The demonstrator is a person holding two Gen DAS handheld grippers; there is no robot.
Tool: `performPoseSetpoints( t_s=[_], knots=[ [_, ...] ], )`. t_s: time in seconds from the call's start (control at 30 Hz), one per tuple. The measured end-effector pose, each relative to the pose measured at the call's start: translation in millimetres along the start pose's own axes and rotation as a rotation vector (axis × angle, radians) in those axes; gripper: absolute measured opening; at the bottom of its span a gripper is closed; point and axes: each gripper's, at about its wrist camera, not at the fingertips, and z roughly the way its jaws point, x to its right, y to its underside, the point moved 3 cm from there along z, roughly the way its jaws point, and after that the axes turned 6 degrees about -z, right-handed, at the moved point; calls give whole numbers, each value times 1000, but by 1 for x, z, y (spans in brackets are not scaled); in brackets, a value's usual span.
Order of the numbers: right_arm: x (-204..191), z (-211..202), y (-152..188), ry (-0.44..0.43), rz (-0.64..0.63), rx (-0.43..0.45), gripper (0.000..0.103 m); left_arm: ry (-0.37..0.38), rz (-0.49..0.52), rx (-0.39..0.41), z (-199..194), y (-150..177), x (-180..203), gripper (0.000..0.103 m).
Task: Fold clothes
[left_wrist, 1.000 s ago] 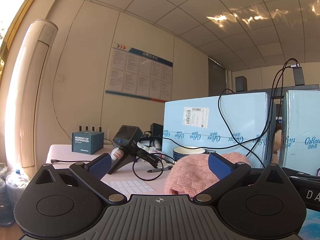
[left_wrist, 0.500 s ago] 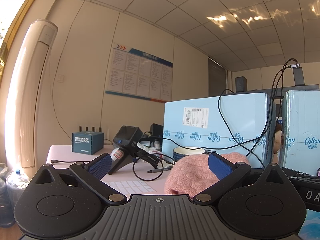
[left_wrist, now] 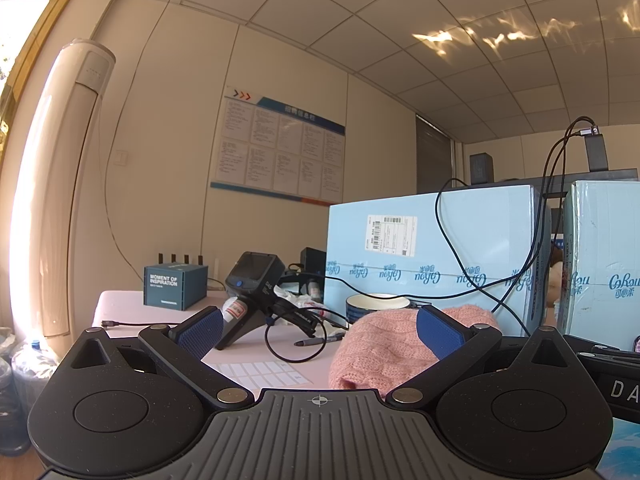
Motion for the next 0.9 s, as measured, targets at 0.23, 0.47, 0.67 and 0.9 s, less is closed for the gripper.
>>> performPoseSetpoints(
  t_s=[0.23,0.47,0.67,0.9],
  knots=[
    [0,0,0,0,0,0,103,1,-2,4,0,0,-1,103],
    [0,0,0,0,0,-1,103,-4,-12,16,-2,-1,-3,103],
    [-1,0,1,-1,-3,-3,103,-5,-12,29,-5,-1,-2,103],
    [-2,0,0,-3,-5,-6,103,-10,-17,45,-7,-2,-3,103]
  ],
)
